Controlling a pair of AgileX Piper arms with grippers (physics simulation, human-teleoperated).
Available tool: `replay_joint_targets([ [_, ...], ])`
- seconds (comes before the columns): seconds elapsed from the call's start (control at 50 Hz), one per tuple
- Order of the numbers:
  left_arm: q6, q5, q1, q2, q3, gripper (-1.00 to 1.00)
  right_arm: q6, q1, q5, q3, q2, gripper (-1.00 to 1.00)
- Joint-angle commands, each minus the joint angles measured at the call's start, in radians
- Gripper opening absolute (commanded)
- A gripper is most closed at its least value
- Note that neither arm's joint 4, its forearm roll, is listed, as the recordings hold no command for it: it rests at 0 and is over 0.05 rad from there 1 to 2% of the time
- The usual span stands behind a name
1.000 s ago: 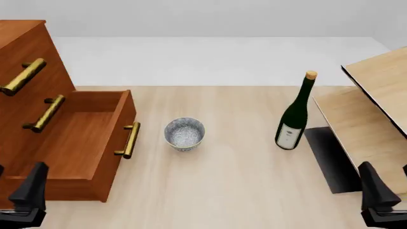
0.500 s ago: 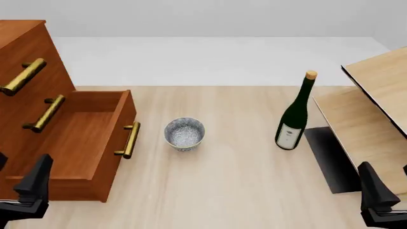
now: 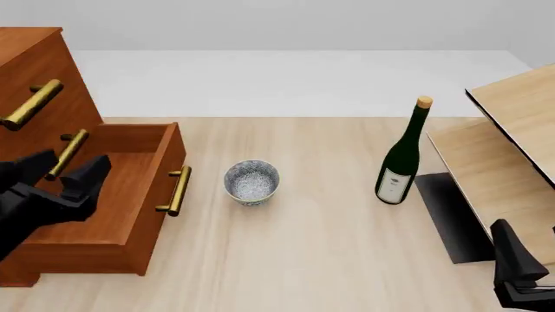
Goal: Close the bottom drawer of the cabinet and open the top drawer.
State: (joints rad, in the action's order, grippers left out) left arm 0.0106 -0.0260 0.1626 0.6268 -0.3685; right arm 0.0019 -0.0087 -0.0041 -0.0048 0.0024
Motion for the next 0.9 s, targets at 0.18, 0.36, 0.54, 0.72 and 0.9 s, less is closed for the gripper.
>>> replay_joint_targets([
  [0.18, 0.074, 0.233, 0.060, 0.297, -0.229, 1.00, 0.005, 0.000, -0.002, 0.000, 0.000, 1.00],
  [0.36, 0.095, 0.308, 0.118, 0.367, -0.282, 1.00, -0.001, -0.005, -0.003, 0.002, 0.000, 1.00],
  [0.54, 0.212, 0.363, 0.197, 0.452, -0.329, 1.00, -0.005, 0.000, -0.005, 0.002, 0.001, 1.00],
  [0.72, 0.260, 0.417, 0.247, 0.489, -0.377, 1.00, -0.003, -0.003, -0.005, 0.004, 0.002, 1.00],
  [0.9, 0.347, 0.430, 0.314, 0.513, -0.377, 1.00, 0.000, -0.006, -0.006, 0.003, 0.000, 1.00],
])
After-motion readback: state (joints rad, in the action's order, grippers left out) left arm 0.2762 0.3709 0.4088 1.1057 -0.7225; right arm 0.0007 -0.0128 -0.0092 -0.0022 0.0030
